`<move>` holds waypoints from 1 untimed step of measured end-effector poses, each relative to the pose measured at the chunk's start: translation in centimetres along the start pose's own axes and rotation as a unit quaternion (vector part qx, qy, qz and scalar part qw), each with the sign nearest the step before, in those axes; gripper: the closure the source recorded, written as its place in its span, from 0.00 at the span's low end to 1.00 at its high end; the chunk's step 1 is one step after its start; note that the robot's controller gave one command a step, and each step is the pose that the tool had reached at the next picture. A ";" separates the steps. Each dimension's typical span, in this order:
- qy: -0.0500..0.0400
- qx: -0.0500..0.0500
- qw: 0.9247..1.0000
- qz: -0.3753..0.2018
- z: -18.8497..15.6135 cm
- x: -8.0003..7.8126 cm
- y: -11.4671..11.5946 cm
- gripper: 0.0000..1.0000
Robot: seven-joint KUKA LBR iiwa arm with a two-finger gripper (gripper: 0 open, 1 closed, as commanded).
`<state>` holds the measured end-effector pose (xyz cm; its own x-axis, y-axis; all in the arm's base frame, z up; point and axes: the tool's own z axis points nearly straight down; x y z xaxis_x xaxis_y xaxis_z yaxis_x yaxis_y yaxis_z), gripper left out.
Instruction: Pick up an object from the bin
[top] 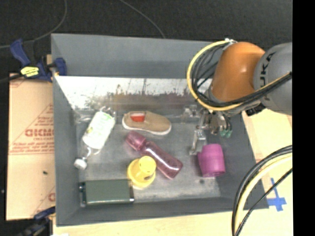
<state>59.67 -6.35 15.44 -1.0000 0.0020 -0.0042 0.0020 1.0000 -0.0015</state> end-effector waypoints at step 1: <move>0.003 -0.001 0.999 0.052 1.3 3.5 4.8 0.00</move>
Offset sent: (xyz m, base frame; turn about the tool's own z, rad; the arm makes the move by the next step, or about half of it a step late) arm -0.0140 0.0398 -0.0060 0.2102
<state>56.19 -1.53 14.08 -0.9944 0.1059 0.0027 0.1059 0.9944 0.0008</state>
